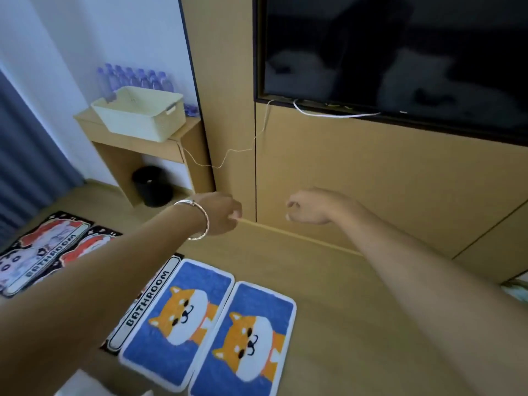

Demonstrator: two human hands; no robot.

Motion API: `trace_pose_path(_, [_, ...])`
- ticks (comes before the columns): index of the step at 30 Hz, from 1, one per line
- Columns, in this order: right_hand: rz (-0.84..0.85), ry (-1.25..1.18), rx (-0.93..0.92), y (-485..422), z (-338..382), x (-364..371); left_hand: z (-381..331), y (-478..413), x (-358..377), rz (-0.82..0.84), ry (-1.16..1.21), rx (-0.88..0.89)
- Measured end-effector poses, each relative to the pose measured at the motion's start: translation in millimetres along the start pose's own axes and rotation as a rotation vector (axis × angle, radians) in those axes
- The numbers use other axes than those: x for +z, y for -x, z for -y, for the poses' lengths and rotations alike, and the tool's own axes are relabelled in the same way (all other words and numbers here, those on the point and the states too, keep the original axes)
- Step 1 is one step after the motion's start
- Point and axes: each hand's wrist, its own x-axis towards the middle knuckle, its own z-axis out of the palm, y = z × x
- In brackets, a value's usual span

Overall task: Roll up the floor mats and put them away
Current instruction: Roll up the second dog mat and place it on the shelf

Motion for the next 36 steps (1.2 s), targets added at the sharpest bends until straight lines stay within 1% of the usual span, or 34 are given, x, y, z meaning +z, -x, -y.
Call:
trace_pose_path(3, [0.068,-0.044,-0.027,0.9,-2.1,42.6,-8.2,14.4,21.9,0.051,-0.041,0.013])
trace_pose_path(6, [0.07,-0.102,-0.049,1.2,-0.5,69.4,-10.7,28.8,47.6,0.12,-0.061,-0.005])
trace_pose_path(12, [0.157,-0.138,-0.113,17.1,25.5,121.4,-13.8,51.1,97.6,0.224,-0.075,-0.02])
trace_pose_path(17, [0.243,-0.109,-0.043,32.7,24.4,161.6,-15.6,41.1,141.2,0.273,0.01,0.033])
trace_pose_path(22, [0.283,-0.133,0.08,32.0,18.7,211.4,-15.2,31.2,207.8,0.321,0.096,0.107])
trace_pose_path(28, [0.347,-0.264,0.11,-3.2,55.2,321.8,12.0,37.4,312.7,0.418,0.101,0.142])
trace_pose_path(33, [0.461,-0.334,0.09,-28.3,75.4,443.5,20.5,27.1,420.9,0.487,0.093,0.124])
trace_pose_path(36, [0.498,-0.33,0.072,-44.9,74.6,517.3,15.3,20.2,496.4,0.486,0.141,0.101])
